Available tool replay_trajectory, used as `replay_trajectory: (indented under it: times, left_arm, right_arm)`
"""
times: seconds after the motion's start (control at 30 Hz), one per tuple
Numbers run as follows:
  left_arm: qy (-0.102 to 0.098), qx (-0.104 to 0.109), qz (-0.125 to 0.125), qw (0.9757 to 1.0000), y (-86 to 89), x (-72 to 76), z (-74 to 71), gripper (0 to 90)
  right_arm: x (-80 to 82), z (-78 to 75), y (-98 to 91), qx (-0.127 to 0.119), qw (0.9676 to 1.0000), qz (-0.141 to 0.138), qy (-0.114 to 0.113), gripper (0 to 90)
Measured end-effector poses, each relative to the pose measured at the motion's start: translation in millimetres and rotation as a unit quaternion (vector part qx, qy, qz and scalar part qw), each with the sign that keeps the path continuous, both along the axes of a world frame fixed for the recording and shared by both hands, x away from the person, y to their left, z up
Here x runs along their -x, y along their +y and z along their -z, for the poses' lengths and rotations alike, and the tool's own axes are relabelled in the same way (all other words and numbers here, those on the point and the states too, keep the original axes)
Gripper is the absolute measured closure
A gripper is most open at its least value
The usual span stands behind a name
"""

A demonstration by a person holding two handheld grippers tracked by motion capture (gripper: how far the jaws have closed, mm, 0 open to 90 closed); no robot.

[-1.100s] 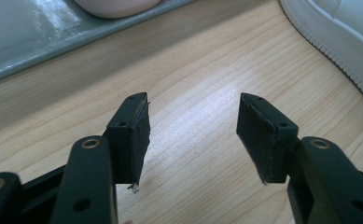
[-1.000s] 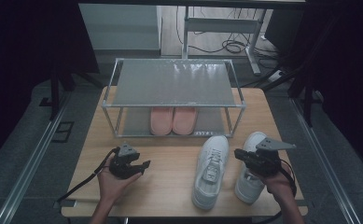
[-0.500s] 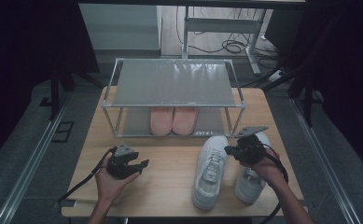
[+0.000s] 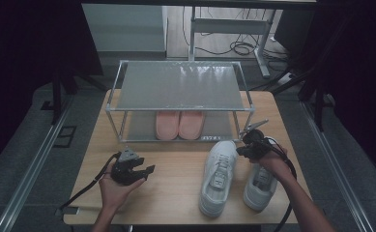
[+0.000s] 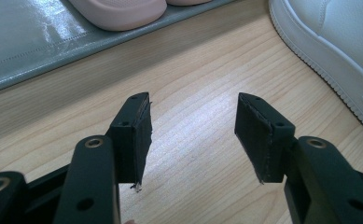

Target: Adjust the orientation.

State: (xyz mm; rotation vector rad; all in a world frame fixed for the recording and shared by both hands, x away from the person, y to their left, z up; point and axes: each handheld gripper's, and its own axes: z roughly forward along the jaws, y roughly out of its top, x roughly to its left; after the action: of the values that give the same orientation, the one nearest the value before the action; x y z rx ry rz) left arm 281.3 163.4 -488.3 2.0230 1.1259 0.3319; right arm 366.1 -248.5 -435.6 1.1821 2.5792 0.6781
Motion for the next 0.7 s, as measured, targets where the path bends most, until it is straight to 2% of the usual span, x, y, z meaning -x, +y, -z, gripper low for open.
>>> replay_trajectory:
  times: [0.23,0.7]
  left_arm:
    - [-0.001,0.001,0.001,1.0000,0.2,0.5,-0.3,47.2]
    - [-0.001,0.001,0.002,1.0000,-0.2,0.5,0.1,48.7]
  right_arm:
    - [-20.0,11.2,7.7,0.038,0.9988,0.016,0.025,89.4]
    - [-35.0,20.2,9.9,0.070,0.9964,0.033,0.035,90.0]
